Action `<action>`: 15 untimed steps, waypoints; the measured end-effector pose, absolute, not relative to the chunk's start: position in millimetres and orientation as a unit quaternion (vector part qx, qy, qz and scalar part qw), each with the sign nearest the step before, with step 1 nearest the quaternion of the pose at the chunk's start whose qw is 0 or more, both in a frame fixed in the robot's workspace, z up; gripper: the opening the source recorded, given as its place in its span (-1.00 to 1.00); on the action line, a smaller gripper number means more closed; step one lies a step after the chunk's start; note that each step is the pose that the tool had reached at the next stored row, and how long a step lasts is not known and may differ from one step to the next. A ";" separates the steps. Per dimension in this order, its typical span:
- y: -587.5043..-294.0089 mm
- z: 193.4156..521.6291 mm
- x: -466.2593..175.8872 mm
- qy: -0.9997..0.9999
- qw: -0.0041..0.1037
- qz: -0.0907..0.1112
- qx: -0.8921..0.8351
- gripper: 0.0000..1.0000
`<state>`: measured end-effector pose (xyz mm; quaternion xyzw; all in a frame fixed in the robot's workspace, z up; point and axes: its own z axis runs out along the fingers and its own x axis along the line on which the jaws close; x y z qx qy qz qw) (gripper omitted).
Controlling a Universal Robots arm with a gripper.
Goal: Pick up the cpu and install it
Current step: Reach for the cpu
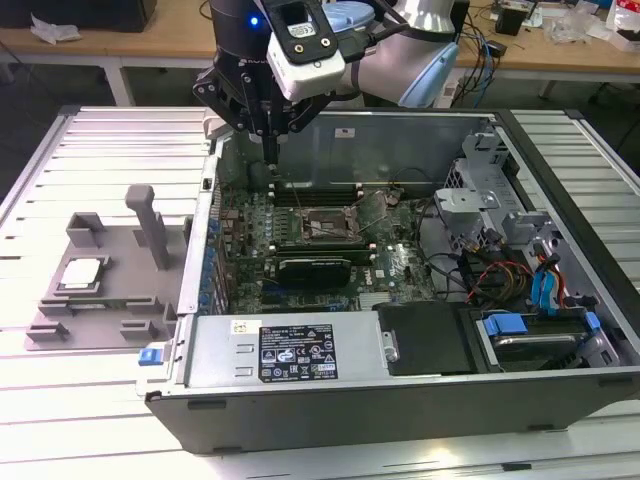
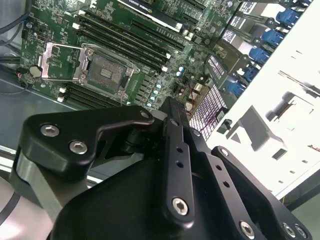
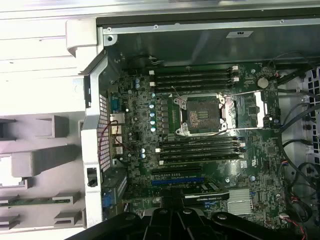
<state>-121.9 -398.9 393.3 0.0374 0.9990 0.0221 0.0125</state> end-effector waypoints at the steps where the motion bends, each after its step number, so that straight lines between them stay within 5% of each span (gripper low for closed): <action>1: -398.8 393.3 -121.9 0.999 0.013 0.022 0.037 -0.79; 15: -398.8 393.3 -137.5 0.999 0.012 0.022 0.037 -0.79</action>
